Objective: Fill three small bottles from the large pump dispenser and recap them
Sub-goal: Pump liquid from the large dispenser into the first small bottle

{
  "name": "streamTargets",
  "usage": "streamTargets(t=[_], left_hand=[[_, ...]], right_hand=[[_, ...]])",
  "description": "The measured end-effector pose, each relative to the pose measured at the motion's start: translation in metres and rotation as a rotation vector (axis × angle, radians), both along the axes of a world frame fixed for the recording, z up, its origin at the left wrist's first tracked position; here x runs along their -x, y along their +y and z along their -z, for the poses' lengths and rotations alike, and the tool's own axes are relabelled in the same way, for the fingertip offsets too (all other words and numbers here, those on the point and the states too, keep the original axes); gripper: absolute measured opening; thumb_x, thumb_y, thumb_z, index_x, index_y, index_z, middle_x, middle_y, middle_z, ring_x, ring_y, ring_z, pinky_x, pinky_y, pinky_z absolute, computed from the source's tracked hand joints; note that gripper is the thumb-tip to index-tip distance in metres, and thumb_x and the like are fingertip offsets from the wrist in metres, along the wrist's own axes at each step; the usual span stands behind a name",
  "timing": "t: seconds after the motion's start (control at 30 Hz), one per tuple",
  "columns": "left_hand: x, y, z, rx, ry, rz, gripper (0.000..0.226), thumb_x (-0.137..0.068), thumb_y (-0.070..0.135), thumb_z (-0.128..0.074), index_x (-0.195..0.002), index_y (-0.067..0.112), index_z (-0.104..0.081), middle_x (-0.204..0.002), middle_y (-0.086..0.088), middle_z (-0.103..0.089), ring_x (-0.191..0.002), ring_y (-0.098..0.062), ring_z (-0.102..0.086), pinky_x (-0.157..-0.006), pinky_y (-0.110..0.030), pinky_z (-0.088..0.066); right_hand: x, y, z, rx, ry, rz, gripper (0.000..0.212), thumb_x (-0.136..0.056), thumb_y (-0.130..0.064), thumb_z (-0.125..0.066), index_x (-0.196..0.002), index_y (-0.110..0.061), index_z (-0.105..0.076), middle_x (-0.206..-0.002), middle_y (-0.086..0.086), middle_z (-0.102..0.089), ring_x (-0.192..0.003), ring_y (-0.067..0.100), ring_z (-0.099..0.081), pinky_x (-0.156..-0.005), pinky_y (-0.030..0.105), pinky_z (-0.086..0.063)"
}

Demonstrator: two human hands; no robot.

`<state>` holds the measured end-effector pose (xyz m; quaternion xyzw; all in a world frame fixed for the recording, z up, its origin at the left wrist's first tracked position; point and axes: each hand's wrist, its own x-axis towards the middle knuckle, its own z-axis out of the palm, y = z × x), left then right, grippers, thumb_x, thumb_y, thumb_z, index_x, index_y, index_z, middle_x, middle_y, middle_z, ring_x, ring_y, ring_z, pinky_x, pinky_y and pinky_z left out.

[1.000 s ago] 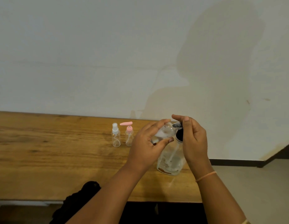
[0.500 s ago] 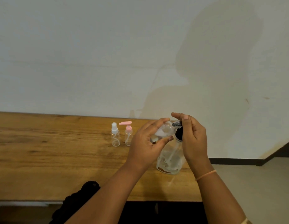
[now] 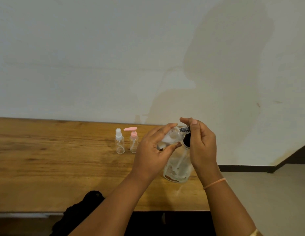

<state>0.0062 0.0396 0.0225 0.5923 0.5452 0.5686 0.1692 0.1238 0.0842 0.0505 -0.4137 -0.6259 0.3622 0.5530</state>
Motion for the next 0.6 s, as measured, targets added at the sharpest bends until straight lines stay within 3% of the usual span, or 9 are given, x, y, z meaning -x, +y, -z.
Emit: streamTargets(t=[0.17, 0.3, 0.37, 0.6], left_hand=[[0.001, 0.000, 0.003, 0.037, 0.002, 0.001, 0.055, -0.078, 0.025, -0.076, -0.120, 0.049, -0.051, -0.114, 0.017, -0.060, -0.107, 0.008, -0.053, -0.086, -0.002, -0.039], [0.001, 0.000, -0.003, -0.004, -0.003, 0.005, 0.052, -0.077, 0.024, -0.077, -0.121, 0.042, -0.056, -0.114, 0.014, -0.062, -0.109, 0.004, -0.054, -0.089, -0.003, -0.037], [0.000, 0.000, -0.004, -0.022, 0.000, 0.002, 0.051, -0.076, 0.023, -0.077, -0.120, 0.039, -0.056, -0.114, 0.012, -0.063, -0.108, 0.005, -0.054, -0.088, 0.000, -0.033], [0.001, 0.002, 0.004, 0.024, 0.000, 0.007, 0.058, -0.077, 0.028, -0.075, -0.125, 0.049, -0.050, -0.115, 0.017, -0.061, -0.111, 0.002, -0.054, -0.092, -0.009, -0.042]], right_hand=[[-0.001, 0.002, 0.010, 0.028, -0.015, -0.012, 0.031, -0.092, -0.040, -0.033, -0.101, -0.033, -0.062, -0.110, -0.009, -0.066, -0.120, 0.013, -0.054, -0.103, 0.037, -0.044], [-0.001, 0.001, 0.001, 0.020, 0.002, -0.023, 0.035, -0.092, -0.040, -0.034, -0.105, -0.029, -0.064, -0.115, -0.009, -0.066, -0.128, 0.005, -0.046, -0.099, 0.015, -0.038], [-0.001, 0.001, -0.002, 0.009, -0.021, -0.022, 0.033, -0.092, -0.040, -0.033, -0.105, -0.031, -0.063, -0.116, -0.008, -0.065, -0.129, 0.004, -0.043, -0.097, 0.013, -0.036], [0.001, 0.003, 0.012, -0.010, -0.028, 0.011, 0.039, -0.090, -0.053, -0.031, -0.103, -0.034, -0.062, -0.112, -0.009, -0.066, -0.122, 0.012, -0.052, -0.103, 0.038, -0.044]])
